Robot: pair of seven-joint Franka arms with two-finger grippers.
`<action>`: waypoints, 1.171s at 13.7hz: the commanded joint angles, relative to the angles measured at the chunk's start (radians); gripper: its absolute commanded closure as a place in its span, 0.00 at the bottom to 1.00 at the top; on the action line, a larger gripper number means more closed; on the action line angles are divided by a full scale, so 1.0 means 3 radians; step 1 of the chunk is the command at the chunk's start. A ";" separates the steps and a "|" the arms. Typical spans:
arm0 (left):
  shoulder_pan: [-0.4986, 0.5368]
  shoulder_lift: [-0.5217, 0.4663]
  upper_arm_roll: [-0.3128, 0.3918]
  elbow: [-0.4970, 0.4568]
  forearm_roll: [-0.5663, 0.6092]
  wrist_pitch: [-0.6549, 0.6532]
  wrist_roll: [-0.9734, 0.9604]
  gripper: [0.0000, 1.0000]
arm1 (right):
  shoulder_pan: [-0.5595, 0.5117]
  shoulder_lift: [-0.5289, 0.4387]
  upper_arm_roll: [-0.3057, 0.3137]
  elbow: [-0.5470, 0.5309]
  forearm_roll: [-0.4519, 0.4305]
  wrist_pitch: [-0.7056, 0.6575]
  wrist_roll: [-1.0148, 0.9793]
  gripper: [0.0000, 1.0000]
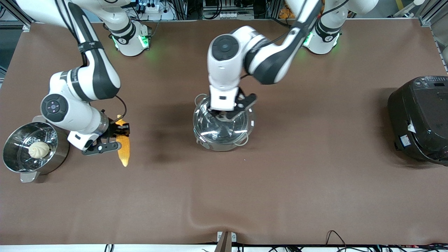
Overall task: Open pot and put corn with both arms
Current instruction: 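Lift the glass lid off the pot while the right gripper raises the corn, then lower the lid onto the table while the right gripper drops corn into pot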
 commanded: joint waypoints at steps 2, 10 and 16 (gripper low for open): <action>0.0530 -0.0359 -0.0028 -0.0251 0.0085 -0.0179 0.0937 1.00 | 0.0489 -0.0091 -0.0012 0.0183 0.0047 -0.0247 0.0627 0.77; 0.1462 -0.0696 -0.0043 -0.1104 0.0065 -0.0088 0.2882 1.00 | 0.1656 0.0327 -0.0028 0.0741 0.0349 -0.0086 0.1989 0.78; 0.1835 -0.1003 -0.0038 -0.2606 0.0090 0.1418 0.3670 1.00 | 0.1968 0.0732 -0.0028 0.0752 0.0339 0.0381 0.2368 0.68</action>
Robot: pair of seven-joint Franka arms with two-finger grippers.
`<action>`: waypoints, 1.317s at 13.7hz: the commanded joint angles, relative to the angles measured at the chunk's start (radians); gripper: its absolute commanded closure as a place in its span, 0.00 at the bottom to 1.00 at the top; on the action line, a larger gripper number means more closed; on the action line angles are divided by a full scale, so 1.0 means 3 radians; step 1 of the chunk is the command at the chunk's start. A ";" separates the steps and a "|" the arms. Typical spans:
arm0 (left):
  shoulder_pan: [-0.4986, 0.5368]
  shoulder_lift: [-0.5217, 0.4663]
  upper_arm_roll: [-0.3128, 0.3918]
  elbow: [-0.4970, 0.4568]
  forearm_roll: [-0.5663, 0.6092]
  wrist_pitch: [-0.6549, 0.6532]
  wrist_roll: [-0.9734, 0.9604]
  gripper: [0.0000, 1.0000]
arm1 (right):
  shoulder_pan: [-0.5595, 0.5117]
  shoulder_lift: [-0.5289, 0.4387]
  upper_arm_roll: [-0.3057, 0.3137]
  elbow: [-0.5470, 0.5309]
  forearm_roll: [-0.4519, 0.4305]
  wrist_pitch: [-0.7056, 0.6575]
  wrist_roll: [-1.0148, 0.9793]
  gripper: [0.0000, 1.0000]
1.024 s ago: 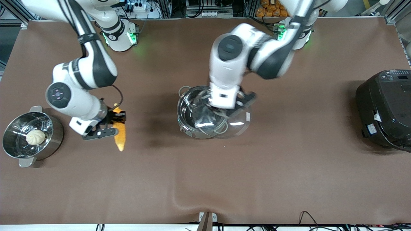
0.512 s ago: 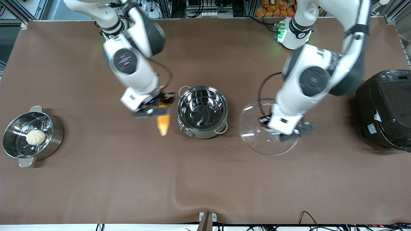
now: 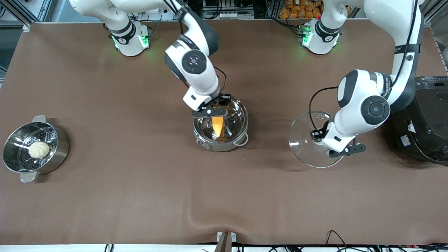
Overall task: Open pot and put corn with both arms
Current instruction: 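Lower the lid onto the table while the right gripper drops corn into pot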
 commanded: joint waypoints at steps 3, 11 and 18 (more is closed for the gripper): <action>0.0102 -0.0309 -0.0043 -0.1018 0.0084 0.0894 0.0461 1.00 | 0.0141 0.0180 -0.0046 0.0141 0.0013 -0.0026 0.0266 0.20; 0.0276 -0.0201 -0.0043 -0.1269 0.0084 0.1073 0.0835 0.94 | -0.0380 -0.0187 -0.0076 0.0381 0.0039 -0.0643 -0.0115 0.00; 0.0312 -0.0435 -0.0053 -0.1081 0.0038 0.0758 0.0779 0.00 | -0.1233 -0.0913 -0.0087 0.0070 -0.0058 -0.0910 -0.0734 0.00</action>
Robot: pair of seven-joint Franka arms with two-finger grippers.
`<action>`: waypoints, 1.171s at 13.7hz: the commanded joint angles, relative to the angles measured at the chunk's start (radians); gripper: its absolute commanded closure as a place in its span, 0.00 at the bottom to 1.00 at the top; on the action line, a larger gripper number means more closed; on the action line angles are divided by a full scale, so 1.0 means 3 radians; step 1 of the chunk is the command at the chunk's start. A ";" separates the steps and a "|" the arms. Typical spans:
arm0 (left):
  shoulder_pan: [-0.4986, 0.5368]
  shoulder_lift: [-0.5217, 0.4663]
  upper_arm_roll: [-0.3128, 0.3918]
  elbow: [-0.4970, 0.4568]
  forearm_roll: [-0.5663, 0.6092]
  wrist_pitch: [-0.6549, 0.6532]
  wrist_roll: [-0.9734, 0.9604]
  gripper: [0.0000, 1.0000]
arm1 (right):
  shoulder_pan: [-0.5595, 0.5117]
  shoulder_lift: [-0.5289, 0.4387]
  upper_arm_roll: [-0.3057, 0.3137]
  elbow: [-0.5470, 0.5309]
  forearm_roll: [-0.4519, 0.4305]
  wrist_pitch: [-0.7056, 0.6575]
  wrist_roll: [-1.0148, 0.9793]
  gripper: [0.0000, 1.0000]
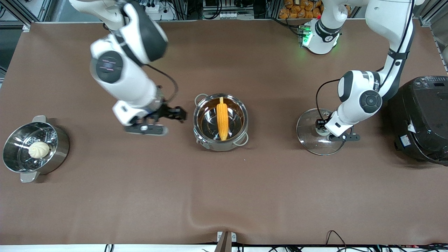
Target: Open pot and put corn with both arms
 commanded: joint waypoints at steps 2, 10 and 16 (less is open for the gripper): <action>0.0036 -0.0574 -0.0022 0.0619 0.0037 -0.1044 -0.0047 0.00 | -0.0492 -0.0480 0.0050 -0.0469 -0.0122 0.0118 -0.0282 0.00; 0.0031 -0.0729 -0.0038 0.2478 0.0048 -0.3088 -0.0047 0.00 | -0.1204 -0.0875 0.0050 -0.0706 -0.0174 0.0216 -0.1228 0.00; 0.0193 -0.0959 -0.0058 0.2448 0.0048 -0.3314 0.0015 0.00 | -0.1557 -0.0870 0.0045 -0.0424 -0.0179 -0.0295 -0.1847 0.00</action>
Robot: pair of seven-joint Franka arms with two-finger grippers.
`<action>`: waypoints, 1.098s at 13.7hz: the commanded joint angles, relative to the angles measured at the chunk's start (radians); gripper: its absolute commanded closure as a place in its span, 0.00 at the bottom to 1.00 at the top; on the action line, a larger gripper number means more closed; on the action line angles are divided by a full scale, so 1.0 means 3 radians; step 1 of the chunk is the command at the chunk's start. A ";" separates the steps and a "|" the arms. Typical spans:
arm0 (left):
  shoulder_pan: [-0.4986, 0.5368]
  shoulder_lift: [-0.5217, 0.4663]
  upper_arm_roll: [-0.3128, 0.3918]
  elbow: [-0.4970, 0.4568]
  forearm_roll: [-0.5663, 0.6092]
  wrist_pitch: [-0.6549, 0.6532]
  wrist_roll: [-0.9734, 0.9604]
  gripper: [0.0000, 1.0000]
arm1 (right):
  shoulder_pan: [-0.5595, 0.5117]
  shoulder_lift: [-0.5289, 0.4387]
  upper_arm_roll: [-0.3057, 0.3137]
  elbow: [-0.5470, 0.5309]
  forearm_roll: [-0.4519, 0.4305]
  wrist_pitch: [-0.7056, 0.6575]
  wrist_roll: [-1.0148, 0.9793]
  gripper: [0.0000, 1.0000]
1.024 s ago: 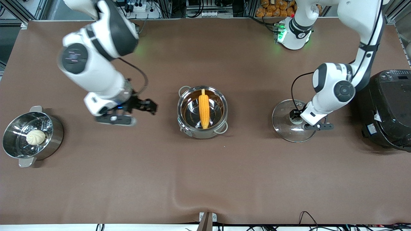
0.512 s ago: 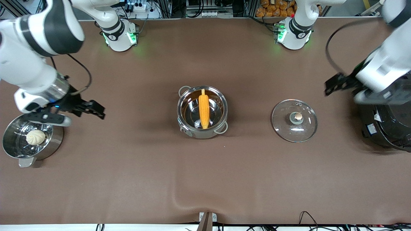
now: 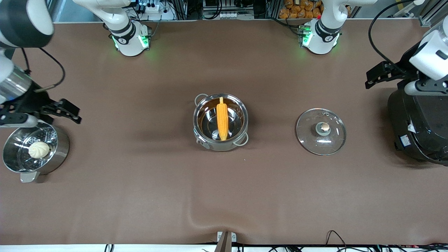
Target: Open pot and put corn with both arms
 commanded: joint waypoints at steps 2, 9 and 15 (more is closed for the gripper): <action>0.0481 -0.0052 -0.0364 0.0012 0.0027 -0.0087 0.0143 0.00 | -0.0174 -0.0041 0.0058 0.0180 -0.0041 -0.0483 -0.0120 0.00; 0.0421 -0.0098 -0.0421 -0.0091 0.0338 -0.0041 0.0155 0.00 | -0.0205 -0.0107 0.0058 0.0293 -0.0035 -0.0628 -0.0125 0.00; 0.0456 -0.0078 -0.0447 -0.0060 0.0308 -0.0041 0.0185 0.00 | -0.0210 -0.0092 0.0058 0.0293 -0.0173 -0.0648 -0.0313 0.00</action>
